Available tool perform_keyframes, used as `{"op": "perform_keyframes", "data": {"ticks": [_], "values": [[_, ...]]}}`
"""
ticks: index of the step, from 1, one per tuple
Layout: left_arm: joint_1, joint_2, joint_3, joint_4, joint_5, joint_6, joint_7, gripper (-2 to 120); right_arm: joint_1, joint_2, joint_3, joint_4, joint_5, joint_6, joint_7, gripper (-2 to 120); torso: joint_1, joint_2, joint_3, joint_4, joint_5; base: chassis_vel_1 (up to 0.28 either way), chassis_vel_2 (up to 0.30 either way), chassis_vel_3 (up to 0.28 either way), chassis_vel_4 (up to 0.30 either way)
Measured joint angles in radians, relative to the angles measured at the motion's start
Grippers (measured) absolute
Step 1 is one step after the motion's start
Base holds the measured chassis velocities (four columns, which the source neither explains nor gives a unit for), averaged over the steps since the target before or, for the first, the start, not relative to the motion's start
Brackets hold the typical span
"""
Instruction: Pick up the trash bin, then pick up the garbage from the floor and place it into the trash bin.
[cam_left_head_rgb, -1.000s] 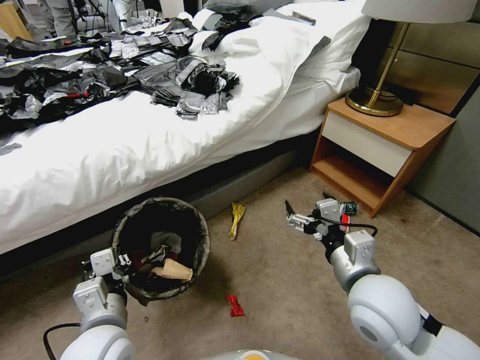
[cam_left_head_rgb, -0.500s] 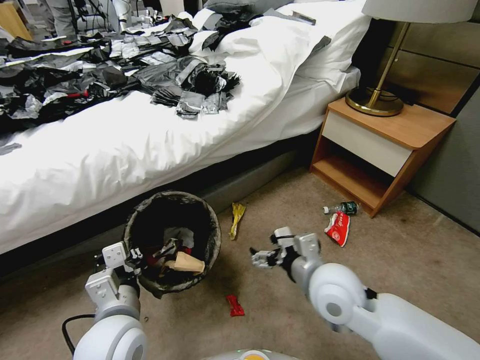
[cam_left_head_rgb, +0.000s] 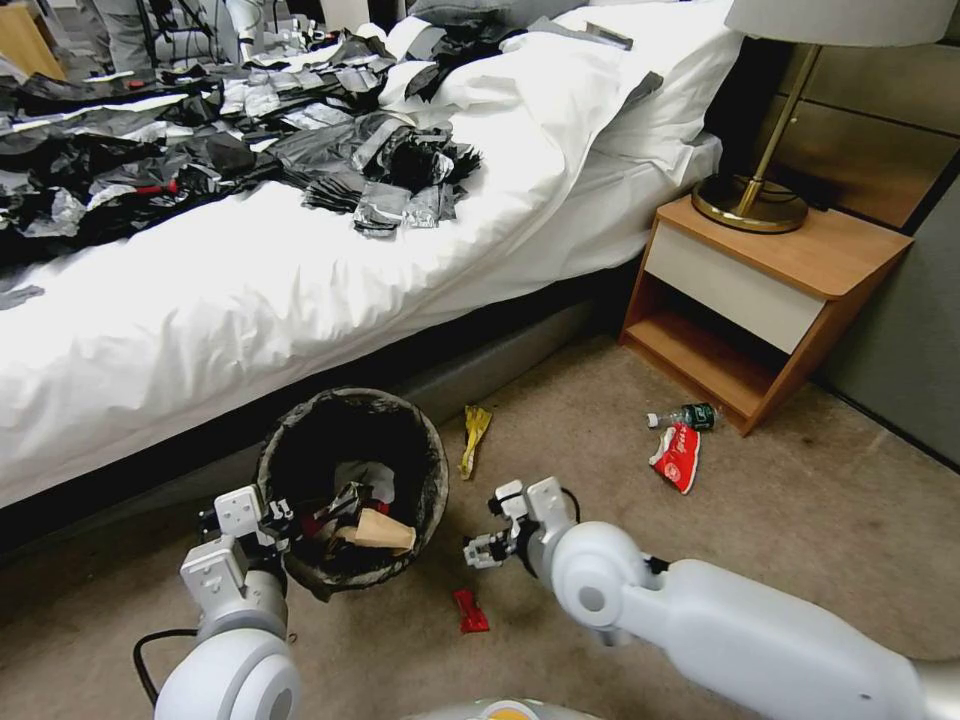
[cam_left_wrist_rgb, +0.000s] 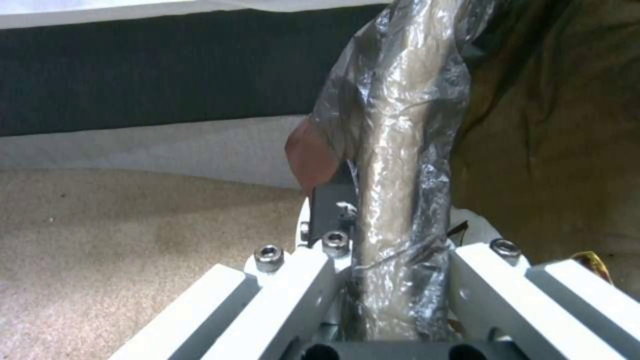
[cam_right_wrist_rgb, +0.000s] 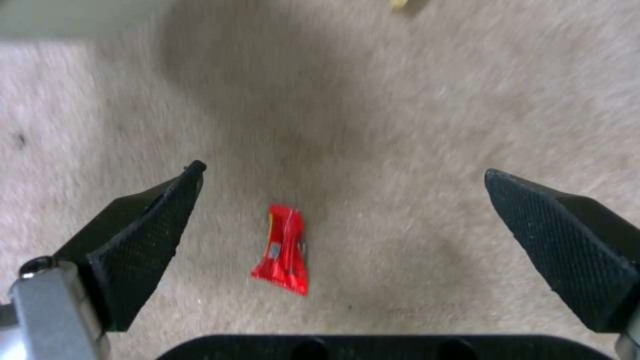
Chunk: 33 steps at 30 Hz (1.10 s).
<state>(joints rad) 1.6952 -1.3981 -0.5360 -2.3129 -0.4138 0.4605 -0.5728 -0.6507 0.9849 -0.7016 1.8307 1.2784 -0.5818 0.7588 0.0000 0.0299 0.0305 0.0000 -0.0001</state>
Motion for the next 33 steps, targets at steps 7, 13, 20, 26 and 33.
{"op": "perform_keyframes", "data": {"ticks": [7,13,20,26,33], "values": [[-0.01,0.003,0.001,0.006,-0.005,0.007,-0.002,0,-0.002,0.036,-0.052,-0.085,-0.015,-0.004,-0.032,100,0.0,0.0,0.0,0.0,0.0001,0.0,0.0,0.0,0.0],[-0.014,0.001,0.006,0.012,-0.005,0.007,-0.002,0,-0.017,0.078,-0.059,-0.144,-0.031,-0.008,-0.047,100,0.0,0.0,0.0,0.0,0.0,0.0,0.0,0.0,0.0],[-0.012,-0.005,0.012,0.016,-0.001,0.007,-0.002,0,-0.035,0.157,-0.069,-0.255,-0.101,-0.009,-0.095,100,0.0,0.0,0.0,0.0,0.0001,0.0,0.0,0.0,0.0],[-0.007,-0.006,0.013,0.017,0.003,0.005,-0.002,0,-0.044,0.193,-0.069,-0.297,-0.134,0.0,-0.118,100,0.0,0.0,0.0,0.0,0.0,0.0,0.0,0.0,0.0],[-0.006,-0.009,0.018,0.019,0.007,0.003,-0.002,0,-0.058,0.215,-0.065,-0.33,-0.167,0.014,-0.135,100,0.0,0.0,0.0,0.0,0.0001,0.0,0.0,0.0,0.0]]}}
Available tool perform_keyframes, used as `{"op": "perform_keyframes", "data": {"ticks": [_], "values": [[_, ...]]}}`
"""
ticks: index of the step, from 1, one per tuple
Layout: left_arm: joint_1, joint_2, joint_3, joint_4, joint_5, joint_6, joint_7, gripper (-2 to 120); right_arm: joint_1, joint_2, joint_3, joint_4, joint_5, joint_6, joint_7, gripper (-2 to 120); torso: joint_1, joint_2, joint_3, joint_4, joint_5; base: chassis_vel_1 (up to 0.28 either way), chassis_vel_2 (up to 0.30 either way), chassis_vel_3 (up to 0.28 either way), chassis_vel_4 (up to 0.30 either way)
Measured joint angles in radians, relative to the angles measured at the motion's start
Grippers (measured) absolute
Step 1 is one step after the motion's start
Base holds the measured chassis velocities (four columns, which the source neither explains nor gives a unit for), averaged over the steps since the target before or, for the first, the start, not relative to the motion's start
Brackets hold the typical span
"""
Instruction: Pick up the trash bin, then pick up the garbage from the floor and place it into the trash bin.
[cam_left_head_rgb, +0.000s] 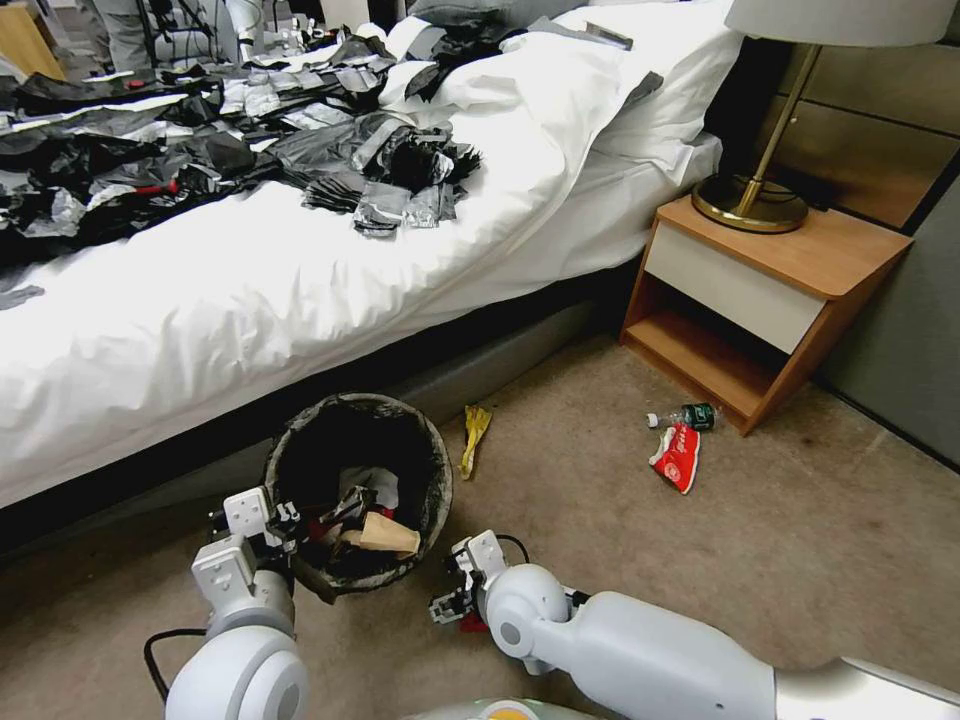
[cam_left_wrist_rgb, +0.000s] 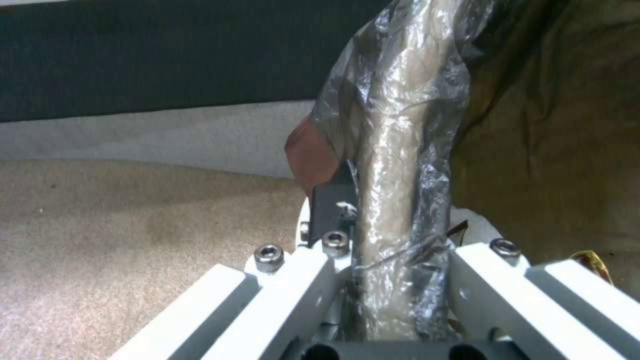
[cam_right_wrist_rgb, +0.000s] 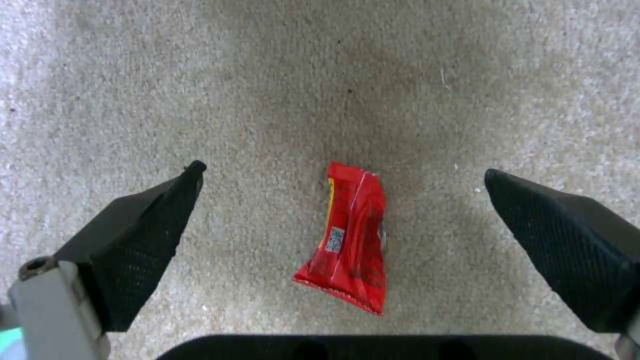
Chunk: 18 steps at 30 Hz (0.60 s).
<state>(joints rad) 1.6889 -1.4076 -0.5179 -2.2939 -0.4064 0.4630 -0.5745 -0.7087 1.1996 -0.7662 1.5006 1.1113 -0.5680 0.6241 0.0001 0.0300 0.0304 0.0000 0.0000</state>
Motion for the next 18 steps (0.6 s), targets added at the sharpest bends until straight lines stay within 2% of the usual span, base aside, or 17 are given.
{"op": "perform_keyframes", "data": {"ticks": [18], "values": [[0.006,-0.007,0.004,0.0,0.014,-0.003,0.001,0,-0.085,0.042,0.051,-0.097,-0.092,0.032,-0.055,100,0.0,0.0,0.0,0.0001,0.0001,0.0,0.0,0.0,0.0]]}}
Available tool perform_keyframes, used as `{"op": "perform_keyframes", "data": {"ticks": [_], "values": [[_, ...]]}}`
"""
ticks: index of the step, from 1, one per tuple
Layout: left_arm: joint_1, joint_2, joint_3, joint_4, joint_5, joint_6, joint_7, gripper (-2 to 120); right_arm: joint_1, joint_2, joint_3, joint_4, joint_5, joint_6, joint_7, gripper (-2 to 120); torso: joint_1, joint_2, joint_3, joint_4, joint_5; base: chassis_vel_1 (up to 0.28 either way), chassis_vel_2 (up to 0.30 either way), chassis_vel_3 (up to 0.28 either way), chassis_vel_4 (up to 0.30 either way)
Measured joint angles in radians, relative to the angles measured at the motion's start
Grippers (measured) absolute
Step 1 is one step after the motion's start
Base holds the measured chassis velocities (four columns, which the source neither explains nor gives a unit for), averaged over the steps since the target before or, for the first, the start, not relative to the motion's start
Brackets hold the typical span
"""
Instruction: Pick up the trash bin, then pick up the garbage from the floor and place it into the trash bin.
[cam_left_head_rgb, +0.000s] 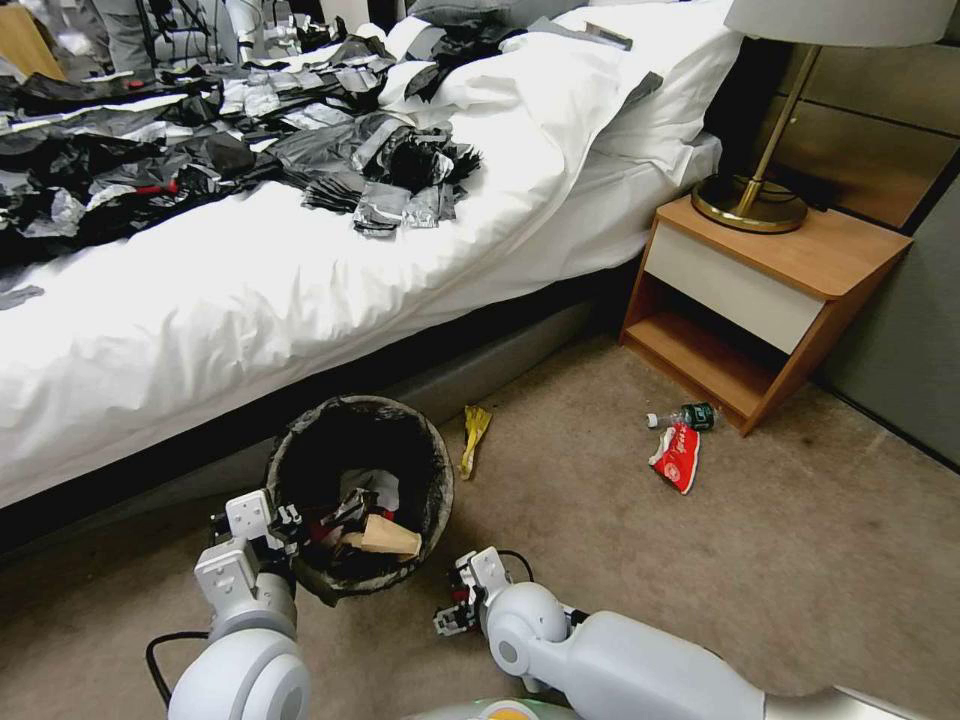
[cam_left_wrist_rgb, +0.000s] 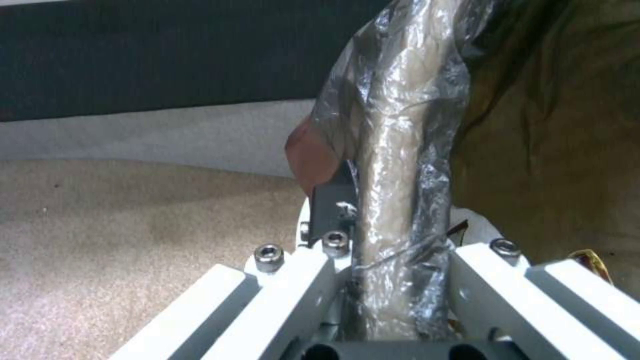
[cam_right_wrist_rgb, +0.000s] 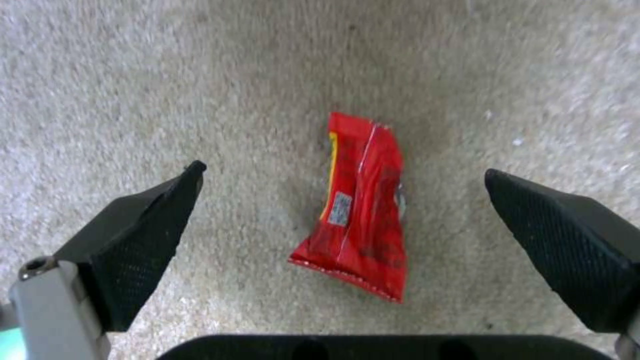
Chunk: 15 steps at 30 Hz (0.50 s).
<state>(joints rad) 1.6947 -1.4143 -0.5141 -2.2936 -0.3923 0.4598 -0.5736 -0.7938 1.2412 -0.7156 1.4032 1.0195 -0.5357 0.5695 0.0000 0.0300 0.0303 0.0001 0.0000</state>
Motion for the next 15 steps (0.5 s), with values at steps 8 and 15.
{"op": "perform_keyframes", "data": {"ticks": [8,15], "values": [[-0.005,0.0,0.0,0.004,0.001,0.0,0.0,0,-0.023,0.004,0.014,-0.022,-0.027,0.01,-0.022,100,0.0,0.0,0.0,0.0,0.0,0.0,0.0,0.0,0.0],[-0.005,-0.002,0.004,0.005,0.005,0.0,0.0,0,-0.029,0.005,0.021,-0.041,-0.043,0.018,-0.038,83,0.0,0.0,0.0,0.0,0.0,0.0,0.0,0.0,0.0]]}}
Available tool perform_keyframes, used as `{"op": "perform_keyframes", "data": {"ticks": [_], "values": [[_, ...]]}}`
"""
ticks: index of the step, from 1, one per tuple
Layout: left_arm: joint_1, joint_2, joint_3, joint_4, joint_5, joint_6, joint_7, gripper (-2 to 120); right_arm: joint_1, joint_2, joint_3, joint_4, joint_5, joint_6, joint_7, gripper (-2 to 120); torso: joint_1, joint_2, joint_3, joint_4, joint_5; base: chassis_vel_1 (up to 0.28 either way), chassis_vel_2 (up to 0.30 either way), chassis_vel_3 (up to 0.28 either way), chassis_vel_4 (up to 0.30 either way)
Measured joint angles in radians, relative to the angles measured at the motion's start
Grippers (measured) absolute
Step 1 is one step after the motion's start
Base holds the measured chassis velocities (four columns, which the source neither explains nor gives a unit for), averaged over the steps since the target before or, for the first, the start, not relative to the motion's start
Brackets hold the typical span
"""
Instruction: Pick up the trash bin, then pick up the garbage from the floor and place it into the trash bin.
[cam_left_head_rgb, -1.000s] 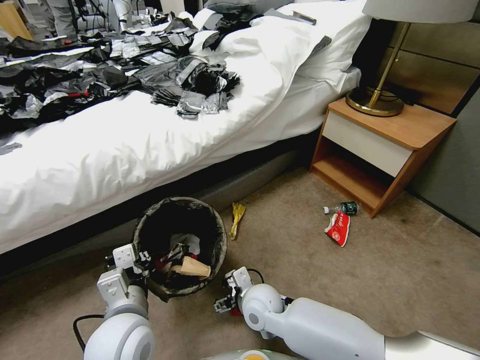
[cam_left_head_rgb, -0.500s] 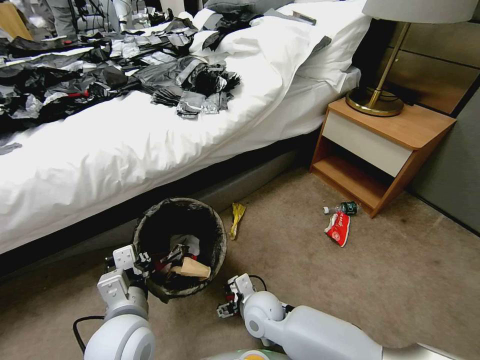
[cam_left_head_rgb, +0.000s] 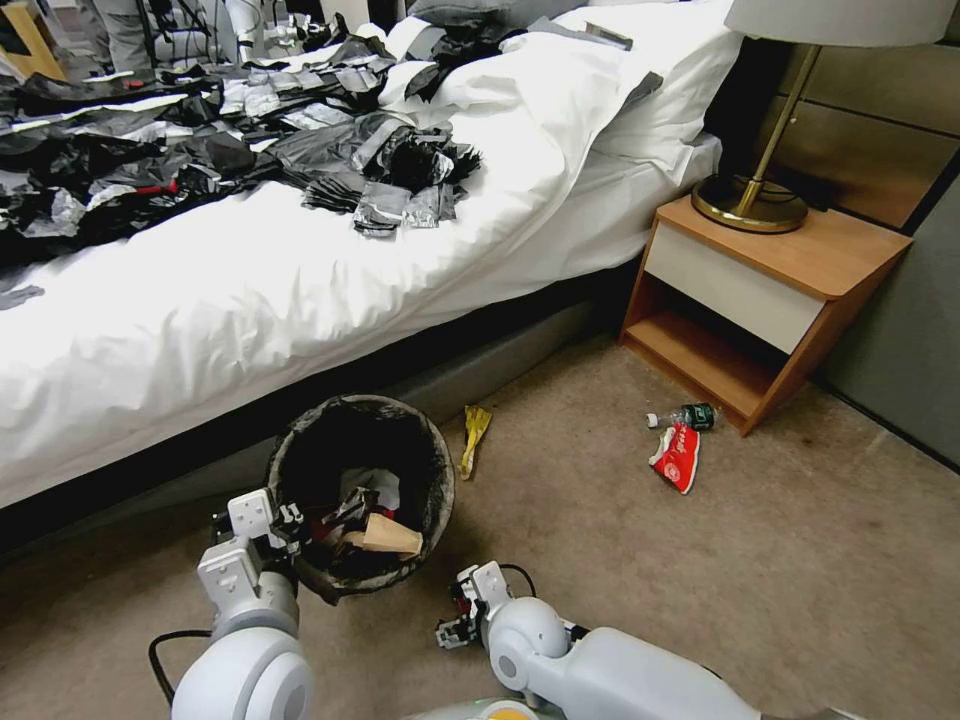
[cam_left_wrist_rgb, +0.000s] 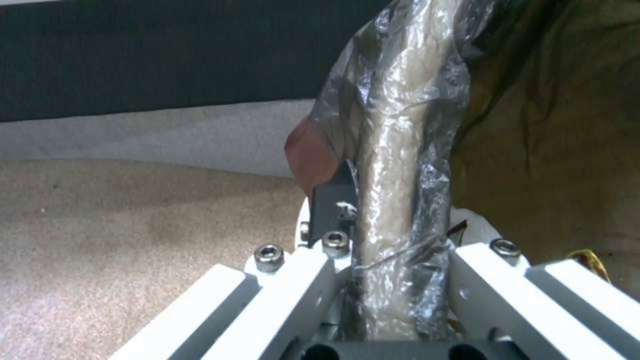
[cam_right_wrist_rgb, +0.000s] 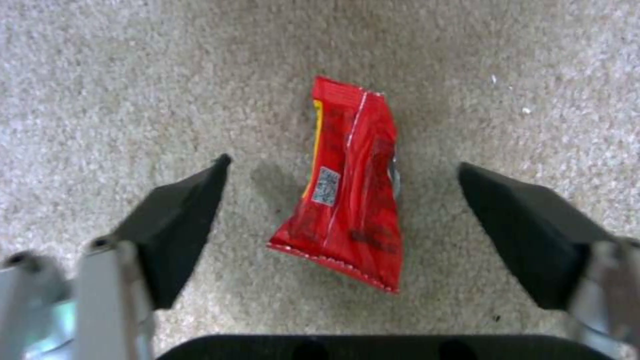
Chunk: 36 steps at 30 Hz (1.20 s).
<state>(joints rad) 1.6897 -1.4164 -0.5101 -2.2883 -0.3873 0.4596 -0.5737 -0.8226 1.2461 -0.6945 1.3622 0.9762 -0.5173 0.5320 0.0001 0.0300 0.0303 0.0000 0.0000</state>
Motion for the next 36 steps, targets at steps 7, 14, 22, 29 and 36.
{"op": "perform_keyframes", "data": {"ticks": [7,14,22,29,36], "values": [[0.003,0.002,-0.002,0.0,0.0,0.0,0.0,0,-0.007,0.003,0.018,-0.024,-0.033,0.016,-0.029,57,0.0,0.0,0.0,-0.0002,-0.0002,0.0,0.0,0.0,0.0],[0.009,0.001,-0.001,-0.002,0.005,-0.001,0.0,0,-0.021,0.01,0.037,-0.056,-0.057,0.033,-0.048,31,0.0,0.001,-0.001,-0.0008,-0.0009,0.0,0.0,0.0,0.0],[0.007,0.001,0.0,-0.003,0.006,-0.001,0.0,0,-0.03,0.006,0.045,-0.069,-0.064,0.038,-0.055,3,0.0,0.0,0.0,0.0,-0.0003,0.0,0.0,0.0,0.0],[0.005,0.001,0.001,-0.003,0.006,-0.001,0.0,0,-0.031,0.004,0.045,-0.07,-0.065,0.038,-0.056,0,0.0,0.0,0.0,0.0001,0.0,0.0,0.0,0.0,0.0],[0.002,0.002,0.001,-0.003,0.006,-0.001,0.0,0,-0.031,0.001,0.043,-0.069,-0.074,0.047,-0.063,0,0.0,0.0,0.0,0.0001,0.0,0.0,0.0,0.0,0.0]]}}
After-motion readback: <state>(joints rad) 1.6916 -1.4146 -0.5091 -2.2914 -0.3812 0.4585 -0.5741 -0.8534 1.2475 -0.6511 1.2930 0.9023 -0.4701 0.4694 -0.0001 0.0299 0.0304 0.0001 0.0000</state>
